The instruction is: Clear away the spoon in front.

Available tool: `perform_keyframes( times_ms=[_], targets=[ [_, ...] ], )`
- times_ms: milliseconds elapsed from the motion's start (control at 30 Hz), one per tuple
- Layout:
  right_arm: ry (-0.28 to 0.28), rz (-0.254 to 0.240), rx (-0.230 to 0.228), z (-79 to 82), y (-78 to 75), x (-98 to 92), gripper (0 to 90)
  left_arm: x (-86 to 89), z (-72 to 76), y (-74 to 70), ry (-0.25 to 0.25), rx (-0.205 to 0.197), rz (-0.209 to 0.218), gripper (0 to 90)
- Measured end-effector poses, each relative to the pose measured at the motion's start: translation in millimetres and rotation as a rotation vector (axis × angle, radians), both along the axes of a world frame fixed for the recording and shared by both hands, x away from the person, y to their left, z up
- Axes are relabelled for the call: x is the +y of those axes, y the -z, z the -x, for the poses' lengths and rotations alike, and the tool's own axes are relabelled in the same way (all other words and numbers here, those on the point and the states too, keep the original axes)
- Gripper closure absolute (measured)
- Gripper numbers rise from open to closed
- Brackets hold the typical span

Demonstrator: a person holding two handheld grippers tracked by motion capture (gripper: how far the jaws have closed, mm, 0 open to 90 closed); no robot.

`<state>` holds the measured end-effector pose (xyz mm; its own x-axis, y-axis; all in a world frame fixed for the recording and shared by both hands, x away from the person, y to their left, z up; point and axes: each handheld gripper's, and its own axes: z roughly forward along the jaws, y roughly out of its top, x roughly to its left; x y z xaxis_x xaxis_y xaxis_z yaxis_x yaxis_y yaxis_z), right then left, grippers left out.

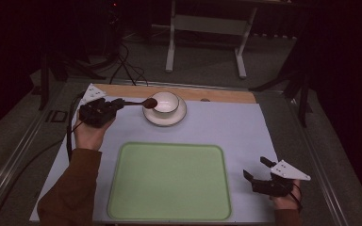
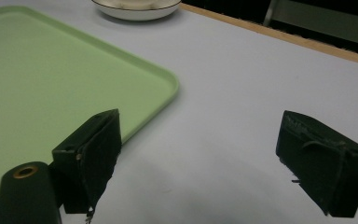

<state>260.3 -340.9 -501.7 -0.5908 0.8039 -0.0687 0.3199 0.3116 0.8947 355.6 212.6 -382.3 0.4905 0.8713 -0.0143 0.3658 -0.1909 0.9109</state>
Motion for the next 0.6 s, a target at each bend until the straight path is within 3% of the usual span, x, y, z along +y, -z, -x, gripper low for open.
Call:
perform_keyframes(
  times_ms=[133,600],
  targets=[
    [-0.001,0.001,-0.001,0.0,0.0,0.2,13.9,-1.2,5.4,-0.6,0.007,-0.004,-0.015,83.9],
    [0.001,0.001,-0.001,0.0,0.0,0.1,13.9,4.6,21.3,7.9,0.014,0.014,-0.01,83.9]
  ],
)
